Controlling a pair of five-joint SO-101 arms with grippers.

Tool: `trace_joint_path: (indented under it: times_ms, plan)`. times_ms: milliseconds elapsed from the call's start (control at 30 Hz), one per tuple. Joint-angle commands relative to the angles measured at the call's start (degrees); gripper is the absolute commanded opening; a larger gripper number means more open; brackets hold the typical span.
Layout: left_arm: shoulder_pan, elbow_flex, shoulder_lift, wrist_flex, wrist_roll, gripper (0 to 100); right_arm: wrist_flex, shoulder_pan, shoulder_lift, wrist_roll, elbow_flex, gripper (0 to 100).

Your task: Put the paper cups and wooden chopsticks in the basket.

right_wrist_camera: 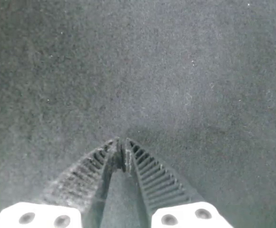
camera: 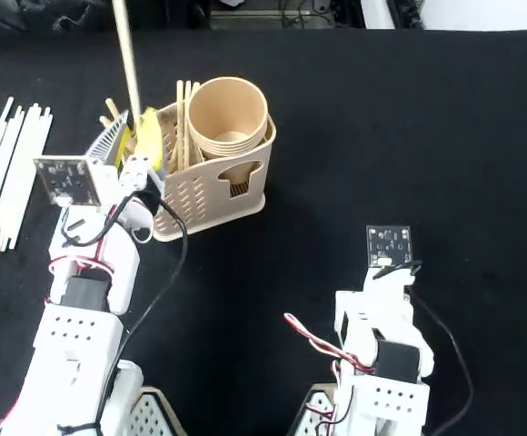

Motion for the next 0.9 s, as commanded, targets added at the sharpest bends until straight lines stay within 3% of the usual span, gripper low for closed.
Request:
trace_joint_path:
  times_ms: [0, 200, 500, 733, 867]
  plan:
    - [-0.3, -8.5, -0.6, 12.2, 2.4, 17, 0.2, -0.6, -3.8, 0.0, -0.5, 1.3]
    - [-0.4, -14.6, -5.8, 24.3, 2.4, 17, 0.2, -0.6, -3.8, 0.0, -0.5, 1.3]
    - [-1.5, -18.2, -25.4, 39.2, 2.1, 17, 0.2, -0.6, -3.8, 0.0, -0.5, 1.3]
    - [-12.8, -18.7, -28.0, 47.8, 1.5, 17, 0.2, -0.6, -3.8, 0.0, -0.5, 1.3]
    - [-21.3, -18.7, -26.0, 47.7, 1.5, 17, 0.2, -0.6, -3.8, 0.0, -0.5, 1.3]
